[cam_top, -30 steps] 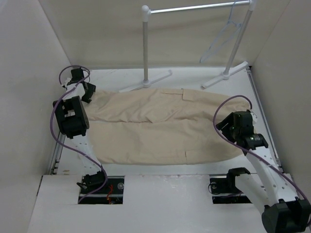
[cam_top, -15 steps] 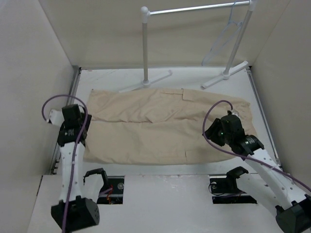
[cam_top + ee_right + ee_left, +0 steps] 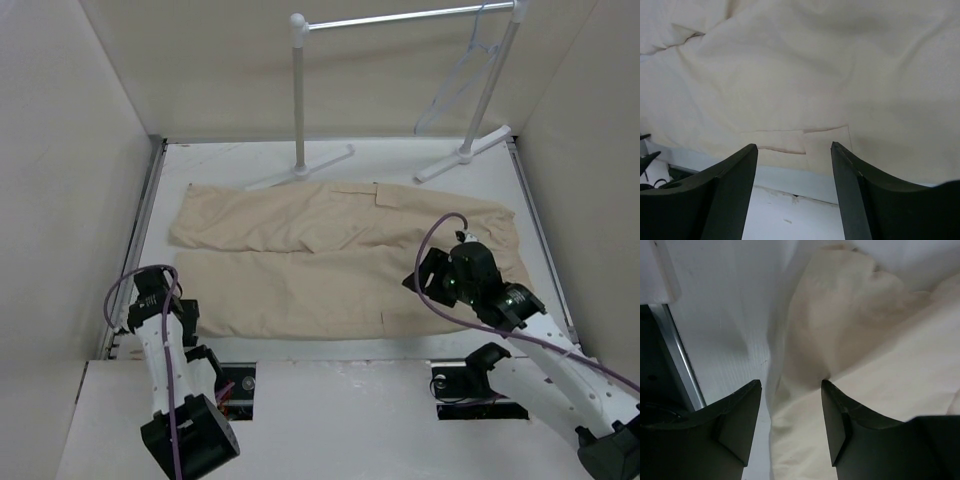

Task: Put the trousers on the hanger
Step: Fold the trousers at the center of the board.

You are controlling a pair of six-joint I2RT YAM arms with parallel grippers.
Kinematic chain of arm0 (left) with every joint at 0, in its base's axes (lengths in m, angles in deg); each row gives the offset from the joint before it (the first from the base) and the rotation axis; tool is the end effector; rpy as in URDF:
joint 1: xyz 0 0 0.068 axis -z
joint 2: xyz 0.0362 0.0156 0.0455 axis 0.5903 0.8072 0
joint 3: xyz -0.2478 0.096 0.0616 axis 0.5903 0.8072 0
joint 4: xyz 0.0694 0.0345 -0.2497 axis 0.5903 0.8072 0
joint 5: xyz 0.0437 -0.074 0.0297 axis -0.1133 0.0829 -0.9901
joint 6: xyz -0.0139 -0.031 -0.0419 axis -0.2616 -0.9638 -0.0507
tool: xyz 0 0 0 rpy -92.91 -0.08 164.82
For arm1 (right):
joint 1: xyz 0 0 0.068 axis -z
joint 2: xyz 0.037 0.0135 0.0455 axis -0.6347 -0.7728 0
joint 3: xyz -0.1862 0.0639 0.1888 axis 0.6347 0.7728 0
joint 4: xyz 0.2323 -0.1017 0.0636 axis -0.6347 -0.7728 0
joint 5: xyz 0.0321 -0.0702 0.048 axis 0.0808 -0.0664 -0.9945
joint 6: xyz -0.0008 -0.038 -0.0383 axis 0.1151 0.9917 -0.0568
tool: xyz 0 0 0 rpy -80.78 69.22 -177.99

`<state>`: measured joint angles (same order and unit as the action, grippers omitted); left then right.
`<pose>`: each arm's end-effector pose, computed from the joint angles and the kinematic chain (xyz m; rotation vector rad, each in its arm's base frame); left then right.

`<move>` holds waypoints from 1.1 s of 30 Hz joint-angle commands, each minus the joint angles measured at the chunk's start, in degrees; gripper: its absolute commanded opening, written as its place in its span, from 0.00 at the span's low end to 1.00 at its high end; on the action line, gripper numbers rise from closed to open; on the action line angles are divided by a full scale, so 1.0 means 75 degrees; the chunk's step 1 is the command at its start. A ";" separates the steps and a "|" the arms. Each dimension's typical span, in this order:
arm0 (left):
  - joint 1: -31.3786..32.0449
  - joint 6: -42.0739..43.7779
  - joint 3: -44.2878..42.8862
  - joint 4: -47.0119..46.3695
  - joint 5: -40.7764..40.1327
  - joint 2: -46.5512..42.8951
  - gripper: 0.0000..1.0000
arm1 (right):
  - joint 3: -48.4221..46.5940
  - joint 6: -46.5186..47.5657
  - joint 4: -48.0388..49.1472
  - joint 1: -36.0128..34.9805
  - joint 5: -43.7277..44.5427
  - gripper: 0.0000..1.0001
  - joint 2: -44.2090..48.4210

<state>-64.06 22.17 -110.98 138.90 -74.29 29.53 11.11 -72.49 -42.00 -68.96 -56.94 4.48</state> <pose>0.1085 0.0613 0.1921 -1.9036 1.9220 -0.0400 0.1320 0.0749 0.2480 0.3649 2.3836 0.6523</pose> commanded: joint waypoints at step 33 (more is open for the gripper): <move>0.2879 -0.0352 -0.0373 -0.2473 -0.0500 -0.0276 0.03 | 0.0160 -0.0611 -0.0632 0.6842 0.2430 0.58 -0.2088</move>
<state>-43.53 19.48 -112.64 121.19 -76.96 27.04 11.86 -77.30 -50.91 -18.01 -39.57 -8.48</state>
